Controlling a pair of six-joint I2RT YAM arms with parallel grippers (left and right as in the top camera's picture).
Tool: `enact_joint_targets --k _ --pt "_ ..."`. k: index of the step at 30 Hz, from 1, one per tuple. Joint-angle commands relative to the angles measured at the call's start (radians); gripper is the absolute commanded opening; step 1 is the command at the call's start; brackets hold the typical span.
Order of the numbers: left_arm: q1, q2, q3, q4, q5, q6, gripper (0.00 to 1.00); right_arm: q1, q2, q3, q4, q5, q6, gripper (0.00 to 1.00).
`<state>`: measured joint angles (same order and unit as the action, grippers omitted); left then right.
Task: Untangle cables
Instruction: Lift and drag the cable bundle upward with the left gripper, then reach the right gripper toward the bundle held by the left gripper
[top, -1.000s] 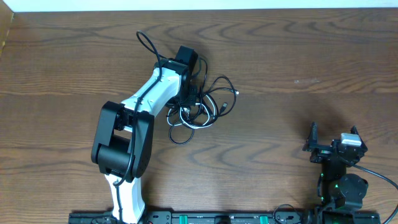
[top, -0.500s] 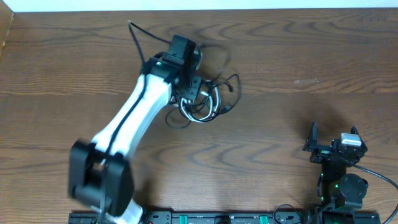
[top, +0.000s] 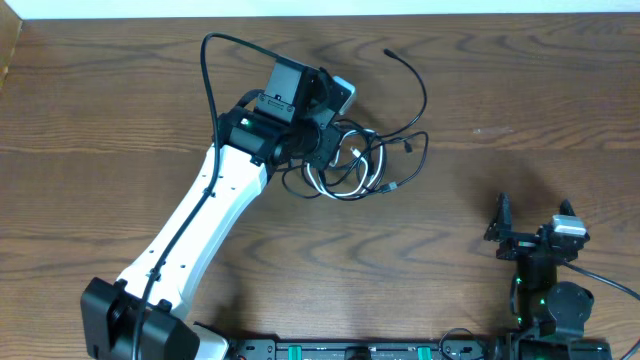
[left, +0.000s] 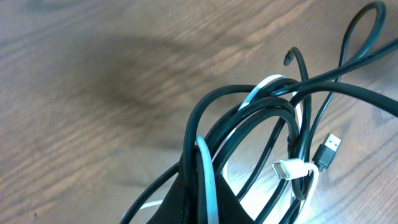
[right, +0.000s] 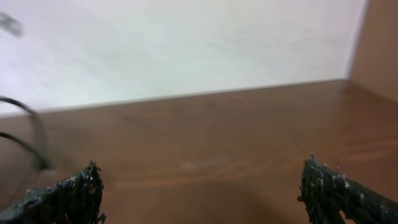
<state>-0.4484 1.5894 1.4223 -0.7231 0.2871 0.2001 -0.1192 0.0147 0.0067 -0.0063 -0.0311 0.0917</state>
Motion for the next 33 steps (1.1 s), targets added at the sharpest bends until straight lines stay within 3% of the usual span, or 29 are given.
enact_joint_targets --k 1,10,18,27,33 --pt "-0.002 -0.016 0.005 0.035 0.024 0.017 0.07 0.016 -0.007 -0.001 0.049 -0.190 0.153 0.99" --pt "-0.005 -0.016 0.005 0.117 0.032 0.016 0.08 0.016 -0.007 0.069 0.075 -0.499 0.252 0.99" --pt "-0.043 -0.016 0.005 0.182 0.167 0.016 0.08 0.016 0.032 0.183 0.075 -0.705 0.251 0.99" --pt "-0.106 -0.016 0.005 0.219 0.174 0.018 0.08 0.016 0.232 0.237 0.185 -0.985 0.225 0.99" --pt "-0.106 -0.016 0.005 0.132 0.173 0.173 0.07 0.016 0.407 0.327 0.198 -1.152 0.088 0.99"
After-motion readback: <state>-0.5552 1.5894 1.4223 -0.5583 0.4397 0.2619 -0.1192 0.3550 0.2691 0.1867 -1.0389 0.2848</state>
